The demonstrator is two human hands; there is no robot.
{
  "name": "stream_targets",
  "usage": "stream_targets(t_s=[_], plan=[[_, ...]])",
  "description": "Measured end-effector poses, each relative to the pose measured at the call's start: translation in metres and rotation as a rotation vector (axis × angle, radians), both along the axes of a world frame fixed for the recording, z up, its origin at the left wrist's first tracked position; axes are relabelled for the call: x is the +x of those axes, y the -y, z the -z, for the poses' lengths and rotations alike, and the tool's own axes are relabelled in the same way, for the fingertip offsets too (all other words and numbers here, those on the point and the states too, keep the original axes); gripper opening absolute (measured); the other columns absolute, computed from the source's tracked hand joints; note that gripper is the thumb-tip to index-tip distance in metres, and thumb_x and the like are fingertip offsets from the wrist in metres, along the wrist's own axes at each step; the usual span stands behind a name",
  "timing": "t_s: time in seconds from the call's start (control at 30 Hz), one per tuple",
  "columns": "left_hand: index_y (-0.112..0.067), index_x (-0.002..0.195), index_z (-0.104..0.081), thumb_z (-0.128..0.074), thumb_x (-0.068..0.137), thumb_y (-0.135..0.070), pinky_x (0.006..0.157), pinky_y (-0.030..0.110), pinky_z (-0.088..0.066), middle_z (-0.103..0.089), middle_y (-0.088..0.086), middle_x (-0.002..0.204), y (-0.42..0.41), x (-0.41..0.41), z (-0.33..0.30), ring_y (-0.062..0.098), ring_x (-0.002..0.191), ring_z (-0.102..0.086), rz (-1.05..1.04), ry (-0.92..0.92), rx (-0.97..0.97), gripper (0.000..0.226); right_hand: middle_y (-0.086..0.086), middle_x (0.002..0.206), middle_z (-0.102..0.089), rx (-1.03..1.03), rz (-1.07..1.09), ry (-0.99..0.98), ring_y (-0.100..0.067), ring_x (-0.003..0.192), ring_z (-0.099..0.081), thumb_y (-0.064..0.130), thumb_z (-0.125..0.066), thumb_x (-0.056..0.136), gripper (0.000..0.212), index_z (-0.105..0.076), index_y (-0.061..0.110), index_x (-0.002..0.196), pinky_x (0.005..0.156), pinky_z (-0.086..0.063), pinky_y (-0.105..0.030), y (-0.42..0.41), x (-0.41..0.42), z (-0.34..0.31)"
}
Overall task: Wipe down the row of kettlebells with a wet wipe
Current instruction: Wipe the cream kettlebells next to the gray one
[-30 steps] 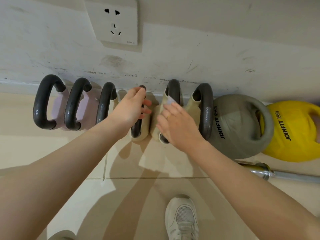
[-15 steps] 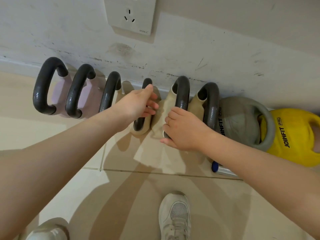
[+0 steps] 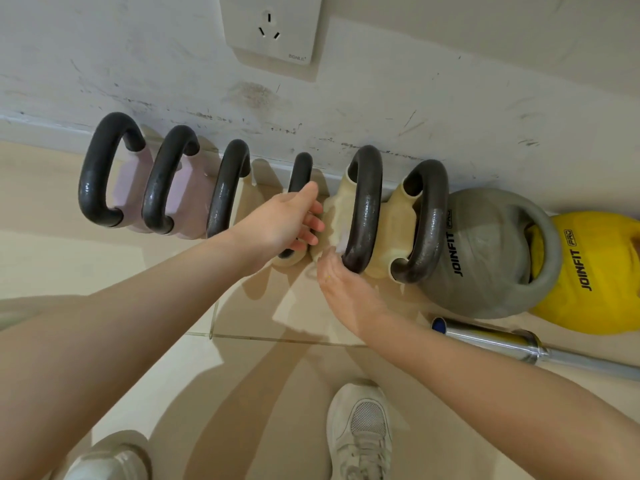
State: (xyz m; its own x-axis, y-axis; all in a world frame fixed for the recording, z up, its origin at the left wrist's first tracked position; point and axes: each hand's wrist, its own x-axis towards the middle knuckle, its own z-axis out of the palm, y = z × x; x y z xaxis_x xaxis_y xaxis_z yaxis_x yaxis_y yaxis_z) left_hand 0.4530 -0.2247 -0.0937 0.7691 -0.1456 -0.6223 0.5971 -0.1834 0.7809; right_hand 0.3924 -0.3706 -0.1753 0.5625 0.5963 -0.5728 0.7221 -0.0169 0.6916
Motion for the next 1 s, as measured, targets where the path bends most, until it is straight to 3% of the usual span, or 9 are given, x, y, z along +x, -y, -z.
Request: stream_targets(t_s=[0.1,0.17,0.27,0.37,0.47,0.57,0.67,0.8,1.0], plan=[[-0.009,0.102,-0.058,-0.029,0.098,-0.04,0.068,0.029,-0.045,-0.062,0.008,0.09,0.002,-0.003,0.002,0.016,0.065,-0.055,0.016,0.026,0.025,0.043,-0.011,0.112,-0.065,0.48,0.016,0.029,-0.031,0.114,-0.054,0.021,-0.034,0.089,0.04,-0.059,0.006,0.116,0.112,-0.018,-0.046,0.019,0.015,-0.023],[-0.013,0.093,-0.059,-0.03,0.098,-0.04,0.07,0.03,-0.047,-0.063,0.006,0.085,0.003,-0.001,0.003,0.017,0.064,-0.056,-0.009,0.034,0.022,0.041,-0.009,0.106,-0.066,0.767,0.072,0.036,-0.03,0.113,-0.056,0.03,-0.043,0.09,0.031,-0.063,0.009,0.1,0.11,-0.023,-0.044,0.03,0.029,-0.032],[-0.014,0.088,-0.06,-0.03,0.099,-0.037,0.074,0.032,-0.051,-0.065,0.005,0.08,0.003,0.006,0.005,0.02,0.064,-0.059,-0.123,0.01,-0.026,0.039,-0.009,0.098,-0.068,1.048,0.162,-0.122,-0.03,0.108,-0.06,0.031,-0.042,0.09,0.033,-0.066,0.008,0.087,0.105,-0.029,-0.039,0.033,0.052,-0.037],[-0.01,0.094,-0.061,-0.029,0.1,-0.032,0.062,0.025,-0.052,-0.066,0.006,0.08,0.002,0.011,0.006,0.02,0.064,-0.061,-0.22,-0.041,-0.082,0.039,-0.008,0.077,-0.066,1.23,0.262,-0.323,-0.03,0.086,-0.061,0.024,-0.041,0.089,0.033,-0.066,0.007,0.075,0.1,-0.032,-0.036,0.026,0.076,-0.043],[-0.009,0.096,-0.06,-0.028,0.1,-0.032,0.063,0.024,-0.053,-0.066,0.007,0.082,0.003,0.011,0.006,0.019,0.068,-0.063,-0.241,-0.062,-0.108,0.04,-0.006,0.073,-0.065,1.286,0.283,-0.3,-0.028,0.08,-0.059,0.027,-0.044,0.088,0.032,-0.066,0.008,0.073,0.1,-0.036,-0.038,0.023,0.084,-0.043],[-0.01,0.094,-0.06,-0.028,0.1,-0.033,0.071,0.027,-0.053,-0.067,0.008,0.086,0.004,0.011,0.005,0.02,0.075,-0.066,-0.238,-0.056,-0.125,0.041,-0.009,0.075,-0.065,1.157,0.154,-0.306,-0.031,0.08,-0.059,0.029,-0.043,0.088,0.034,-0.066,0.006,0.076,0.098,-0.035,-0.039,0.027,0.055,-0.035],[-0.011,0.091,-0.06,-0.029,0.1,-0.034,0.072,0.028,-0.053,-0.066,0.009,0.087,0.008,0.01,0.005,0.021,0.078,-0.065,-0.237,-0.058,-0.11,0.04,-0.007,0.096,-0.07,1.072,0.095,-0.253,-0.026,0.106,-0.056,0.029,-0.041,0.091,0.034,-0.068,0.007,0.094,0.108,-0.028,-0.037,0.034,0.027,-0.02],[-0.009,0.092,-0.06,-0.03,0.1,-0.034,0.068,0.027,-0.051,-0.064,0.007,0.084,0.019,0.011,0.006,0.02,0.078,-0.061,-0.242,-0.075,-0.109,0.04,-0.01,0.122,-0.062,1.302,0.412,-0.261,-0.028,0.13,-0.041,0.03,-0.039,0.091,0.037,-0.065,0.008,0.107,0.111,-0.028,-0.043,0.035,0.054,-0.027],[-0.009,0.102,-0.058,-0.036,0.095,-0.003,0.073,0.025,-0.049,-0.058,0.005,0.081,0.041,0.032,-0.003,0.014,0.074,-0.056,-0.231,-0.161,-0.008,0.024,-0.004,0.117,-0.063,1.454,0.726,-0.53,-0.023,0.135,-0.034,0.033,-0.03,0.093,0.047,-0.069,0.007,0.092,0.116,-0.018,-0.042,0.032,0.096,-0.046]])
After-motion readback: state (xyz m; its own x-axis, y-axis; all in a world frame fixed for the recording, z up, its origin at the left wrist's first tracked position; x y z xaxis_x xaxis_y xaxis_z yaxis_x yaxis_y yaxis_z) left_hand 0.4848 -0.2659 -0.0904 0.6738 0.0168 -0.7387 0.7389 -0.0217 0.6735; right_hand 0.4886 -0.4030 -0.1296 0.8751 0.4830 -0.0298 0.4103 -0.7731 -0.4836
